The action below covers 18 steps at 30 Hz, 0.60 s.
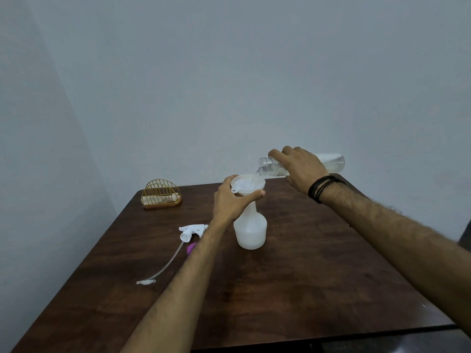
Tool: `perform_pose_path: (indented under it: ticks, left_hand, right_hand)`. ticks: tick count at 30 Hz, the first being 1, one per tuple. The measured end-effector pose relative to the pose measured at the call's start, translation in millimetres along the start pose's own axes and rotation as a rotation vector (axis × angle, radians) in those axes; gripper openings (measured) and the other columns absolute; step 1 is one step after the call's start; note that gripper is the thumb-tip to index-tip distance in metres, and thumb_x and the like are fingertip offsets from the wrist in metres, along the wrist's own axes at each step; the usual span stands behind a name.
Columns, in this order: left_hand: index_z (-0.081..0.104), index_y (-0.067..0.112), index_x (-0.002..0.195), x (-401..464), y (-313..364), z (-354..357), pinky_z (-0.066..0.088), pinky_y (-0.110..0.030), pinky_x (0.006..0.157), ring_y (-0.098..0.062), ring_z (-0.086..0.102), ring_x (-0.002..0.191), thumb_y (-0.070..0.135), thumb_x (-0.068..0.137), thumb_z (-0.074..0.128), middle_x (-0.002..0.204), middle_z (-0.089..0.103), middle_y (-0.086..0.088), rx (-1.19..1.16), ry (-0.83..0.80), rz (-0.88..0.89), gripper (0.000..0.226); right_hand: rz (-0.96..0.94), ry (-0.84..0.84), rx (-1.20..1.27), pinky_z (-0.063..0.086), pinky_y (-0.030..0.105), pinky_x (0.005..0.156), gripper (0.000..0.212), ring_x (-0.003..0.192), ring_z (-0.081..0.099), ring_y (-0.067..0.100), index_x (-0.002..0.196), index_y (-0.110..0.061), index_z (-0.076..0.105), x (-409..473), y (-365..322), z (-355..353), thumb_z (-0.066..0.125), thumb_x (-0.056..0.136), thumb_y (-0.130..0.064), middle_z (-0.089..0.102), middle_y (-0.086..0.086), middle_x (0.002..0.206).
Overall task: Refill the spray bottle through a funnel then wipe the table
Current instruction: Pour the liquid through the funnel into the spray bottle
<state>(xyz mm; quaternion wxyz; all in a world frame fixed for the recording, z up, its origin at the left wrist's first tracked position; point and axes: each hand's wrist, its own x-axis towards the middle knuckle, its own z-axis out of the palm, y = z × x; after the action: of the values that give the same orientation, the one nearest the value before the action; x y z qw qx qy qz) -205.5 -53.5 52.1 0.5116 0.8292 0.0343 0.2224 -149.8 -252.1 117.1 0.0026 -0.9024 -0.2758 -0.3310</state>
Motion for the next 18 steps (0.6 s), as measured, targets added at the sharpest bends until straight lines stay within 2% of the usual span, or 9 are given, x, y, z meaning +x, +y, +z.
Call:
perform_pose_path:
  ticks: [3,11,18]
  left_hand:
    - [0.049,0.02,0.141,-0.6,2.2,-0.6,0.05,-0.025,0.089,-0.014,0.053,0.115,0.052,0.066,0.087,0.136,0.058,0.0,0.004,-0.002,-0.002,0.09]
    - [0.048,0.019,0.142,-0.9,3.1,-0.4,0.05,-0.029,0.093,-0.019,0.054,0.123,0.052,0.067,0.086,0.139,0.056,-0.001,0.015,-0.004,-0.004,0.091]
    - [0.05,0.02,0.14,-1.4,3.2,-0.3,0.05,-0.026,0.09,-0.014,0.054,0.116,0.052,0.065,0.087,0.136,0.058,0.0,-0.002,0.001,0.0,0.09]
  right_hand:
    - [-0.002,-0.007,-0.009,0.037,0.033,0.063,0.06,0.081,0.052,0.027,0.127,-0.021,0.048,0.4,0.0,0.3,0.057,0.077,0.01,0.056,0.006,0.096]
    - [-0.007,0.007,-0.02,0.031,0.032,0.065,0.06,0.08,0.051,0.026,0.126,-0.02,0.049,2.1,-0.4,0.5,0.056,0.076,0.012,0.056,0.007,0.095]
    - [-0.009,0.015,-0.021,0.031,0.032,0.065,0.06,0.078,0.05,0.027,0.125,-0.02,0.05,2.1,-1.1,3.7,0.052,0.075,0.014,0.055,0.007,0.093]
